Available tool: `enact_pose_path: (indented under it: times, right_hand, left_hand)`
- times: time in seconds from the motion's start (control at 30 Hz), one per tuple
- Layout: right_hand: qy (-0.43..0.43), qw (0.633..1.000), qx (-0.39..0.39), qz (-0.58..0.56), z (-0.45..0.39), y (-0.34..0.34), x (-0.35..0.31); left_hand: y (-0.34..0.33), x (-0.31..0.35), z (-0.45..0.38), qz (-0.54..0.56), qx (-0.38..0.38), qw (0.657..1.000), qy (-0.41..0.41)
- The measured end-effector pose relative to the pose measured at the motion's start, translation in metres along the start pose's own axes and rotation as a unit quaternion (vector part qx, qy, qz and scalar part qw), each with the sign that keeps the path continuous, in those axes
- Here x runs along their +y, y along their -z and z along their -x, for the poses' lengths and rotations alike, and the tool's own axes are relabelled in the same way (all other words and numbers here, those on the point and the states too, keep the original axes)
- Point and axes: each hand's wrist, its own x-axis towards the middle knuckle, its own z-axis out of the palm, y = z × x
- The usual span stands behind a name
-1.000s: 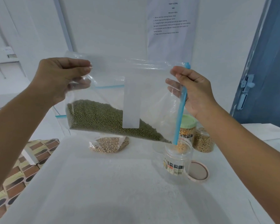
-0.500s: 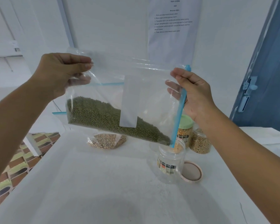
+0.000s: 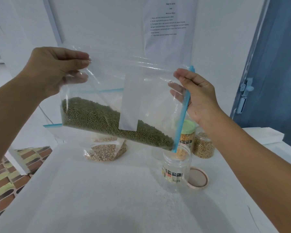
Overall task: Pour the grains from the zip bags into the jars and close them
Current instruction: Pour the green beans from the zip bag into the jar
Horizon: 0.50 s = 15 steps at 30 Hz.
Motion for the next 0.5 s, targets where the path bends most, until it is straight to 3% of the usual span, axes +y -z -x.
enact_pose_path:
  times: [0.5]
  right_hand:
    - [0.007,1.0,0.002,-0.01,0.0043,0.0008,0.0045]
  left_hand:
    - [0.0016,-0.0008,-0.0053,-0.003,-0.009,1.0,-0.011]
